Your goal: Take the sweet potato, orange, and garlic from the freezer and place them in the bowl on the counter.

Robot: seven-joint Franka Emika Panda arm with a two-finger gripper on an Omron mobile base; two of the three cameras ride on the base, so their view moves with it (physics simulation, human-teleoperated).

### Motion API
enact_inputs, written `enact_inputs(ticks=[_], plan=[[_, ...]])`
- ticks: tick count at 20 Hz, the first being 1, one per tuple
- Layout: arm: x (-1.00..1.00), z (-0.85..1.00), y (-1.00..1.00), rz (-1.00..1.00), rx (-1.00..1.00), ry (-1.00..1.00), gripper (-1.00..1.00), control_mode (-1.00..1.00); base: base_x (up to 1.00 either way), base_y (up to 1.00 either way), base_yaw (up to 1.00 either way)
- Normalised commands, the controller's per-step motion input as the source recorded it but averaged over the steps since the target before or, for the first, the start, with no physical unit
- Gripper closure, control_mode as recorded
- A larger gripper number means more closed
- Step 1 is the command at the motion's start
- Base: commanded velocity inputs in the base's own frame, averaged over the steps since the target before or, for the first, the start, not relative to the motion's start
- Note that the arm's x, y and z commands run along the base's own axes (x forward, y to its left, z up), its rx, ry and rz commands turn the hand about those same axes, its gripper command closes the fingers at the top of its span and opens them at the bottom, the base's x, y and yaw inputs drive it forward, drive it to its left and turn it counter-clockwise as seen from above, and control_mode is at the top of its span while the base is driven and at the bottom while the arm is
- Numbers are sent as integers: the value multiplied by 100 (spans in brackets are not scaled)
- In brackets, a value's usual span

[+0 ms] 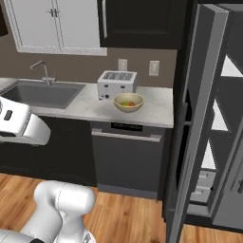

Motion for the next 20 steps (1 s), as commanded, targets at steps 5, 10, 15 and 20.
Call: enact_inputs(ticks=[5,10,15,20], plan=[[0,0,0,0,0,0,-100,100,-100,0,0],[0,0,0,0,0,0,-100,100,-70,-18,0],[0,0,0,0,0,0,-100,100,-9,-75,0],[0,0,0,0,0,0,-100,100,0,-96,0]])
